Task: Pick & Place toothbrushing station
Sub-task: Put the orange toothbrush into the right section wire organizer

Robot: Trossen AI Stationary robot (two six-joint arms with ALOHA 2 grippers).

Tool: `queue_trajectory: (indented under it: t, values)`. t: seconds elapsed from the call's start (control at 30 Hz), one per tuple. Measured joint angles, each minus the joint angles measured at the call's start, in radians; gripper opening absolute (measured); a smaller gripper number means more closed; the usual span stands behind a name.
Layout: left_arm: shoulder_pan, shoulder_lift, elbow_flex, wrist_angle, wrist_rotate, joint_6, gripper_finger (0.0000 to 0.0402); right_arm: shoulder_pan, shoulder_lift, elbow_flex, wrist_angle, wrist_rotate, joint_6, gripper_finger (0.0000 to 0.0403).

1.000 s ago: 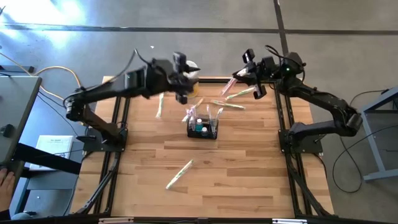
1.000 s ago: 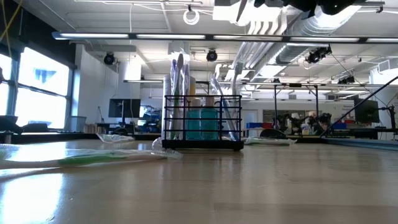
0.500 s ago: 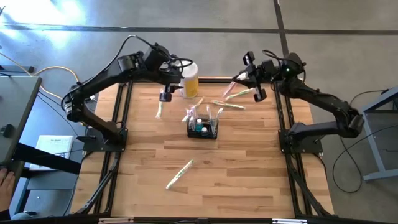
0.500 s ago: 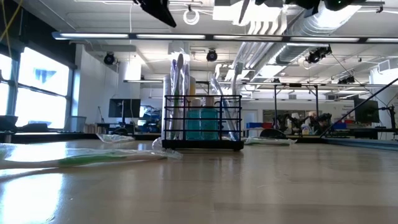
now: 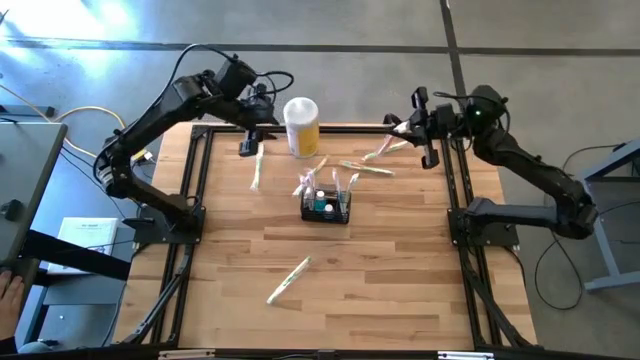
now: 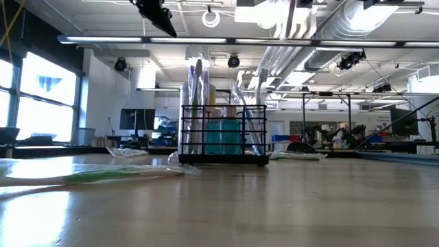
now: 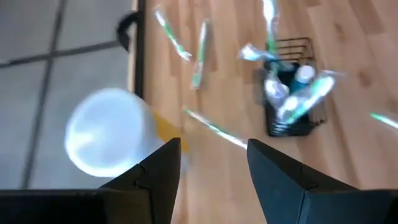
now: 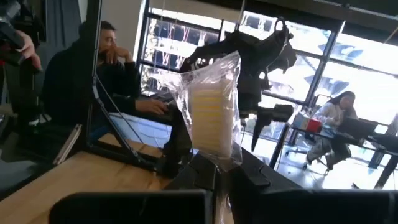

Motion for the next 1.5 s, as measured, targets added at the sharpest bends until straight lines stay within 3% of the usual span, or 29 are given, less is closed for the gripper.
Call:
queue_trajectory:
  t: [0.23, 0.47, 0.73, 0.9, 1.0, 1.13, 1.5]
  values:
    - [0.065, -0.043, -0.131, 0.021, 0.197, -0.008, 0.018, 0.0, -0.059, 0.0, -0.094, 0.004, -0.023, 0.0009]
    - [0.064, -0.136, -0.366, 0.079, 0.206, -0.104, 0.018, 0.0, -0.099, 0.0, -0.154, 0.004, -0.045, 0.0009]
    - [0.059, -0.339, -0.698, 0.407, 0.273, -0.347, 0.018, 0.0, -0.102, 0.0, -0.178, 0.003, -0.047, 0.0009]
    - [-0.02, -0.439, -0.837, 0.682, 0.268, -0.506, 0.018, 0.0, -0.101, 0.0, -0.178, 0.0, -0.046, 0.0009]
    - [-0.098, -0.452, -0.883, 0.832, 0.236, -0.576, 0.018, 0.001, -0.1, 0.0, -0.178, -0.008, -0.043, 0.0009]
    - [-0.21, -0.433, -0.898, 0.946, 0.115, -0.63, 0.018, 0.033, -0.086, 0.0, -0.177, -0.03, -0.034, 0.0009]
    - [-0.37, -0.419, -0.899, 0.974, -0.087, -0.74, 0.018, 0.186, -0.075, 0.0, -0.223, 0.005, -0.032, 0.0009]
